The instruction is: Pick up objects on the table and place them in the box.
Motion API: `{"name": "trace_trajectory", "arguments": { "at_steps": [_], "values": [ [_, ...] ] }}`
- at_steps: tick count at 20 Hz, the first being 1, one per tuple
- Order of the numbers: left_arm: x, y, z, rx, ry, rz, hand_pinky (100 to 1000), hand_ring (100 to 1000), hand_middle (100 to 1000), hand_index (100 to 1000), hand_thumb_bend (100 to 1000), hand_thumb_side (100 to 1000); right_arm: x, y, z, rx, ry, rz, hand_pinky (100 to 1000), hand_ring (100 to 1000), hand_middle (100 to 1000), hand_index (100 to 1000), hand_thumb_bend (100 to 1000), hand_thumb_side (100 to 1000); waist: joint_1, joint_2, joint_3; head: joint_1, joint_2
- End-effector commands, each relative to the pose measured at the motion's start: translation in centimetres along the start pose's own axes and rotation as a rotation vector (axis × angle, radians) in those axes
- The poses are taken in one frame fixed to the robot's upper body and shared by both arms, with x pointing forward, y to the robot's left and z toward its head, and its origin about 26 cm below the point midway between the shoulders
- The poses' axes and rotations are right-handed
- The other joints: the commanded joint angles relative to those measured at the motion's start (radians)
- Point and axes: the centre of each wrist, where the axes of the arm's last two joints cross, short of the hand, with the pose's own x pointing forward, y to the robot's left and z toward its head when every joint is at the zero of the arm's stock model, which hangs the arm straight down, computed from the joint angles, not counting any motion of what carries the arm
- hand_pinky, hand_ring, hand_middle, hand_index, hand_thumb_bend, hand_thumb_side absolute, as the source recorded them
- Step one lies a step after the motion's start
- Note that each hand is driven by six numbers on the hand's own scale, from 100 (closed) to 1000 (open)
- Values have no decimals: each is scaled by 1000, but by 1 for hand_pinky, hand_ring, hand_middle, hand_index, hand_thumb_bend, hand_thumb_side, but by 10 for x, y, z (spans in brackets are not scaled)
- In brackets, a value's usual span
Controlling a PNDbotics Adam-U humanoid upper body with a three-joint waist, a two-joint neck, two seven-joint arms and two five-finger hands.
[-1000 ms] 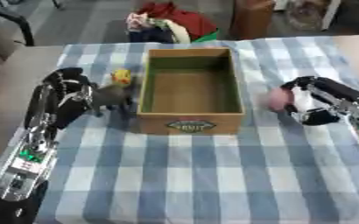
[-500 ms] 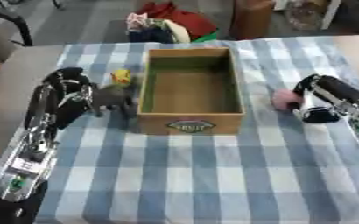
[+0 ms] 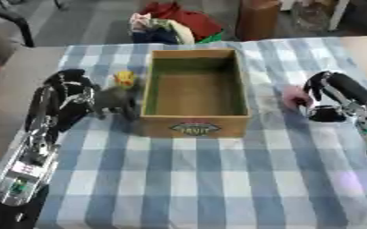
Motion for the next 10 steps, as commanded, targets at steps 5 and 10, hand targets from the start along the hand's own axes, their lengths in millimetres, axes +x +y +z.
{"name": "trace_trajectory", "arguments": {
  "at_steps": [5,10],
  "values": [
    [10,6,-4,11,-36,-7,797,612,605,734,100,186,20,-62,-25,-132,-138,-9,668,770,276,376,100,208,-6,-18,6,-8,-5],
    [10,5,-3,3,-36,-9,796,611,605,734,100,185,39,-80,-46,-139,-217,-31,674,771,288,400,100,206,-8,-23,18,-17,-3]
  ]
}}
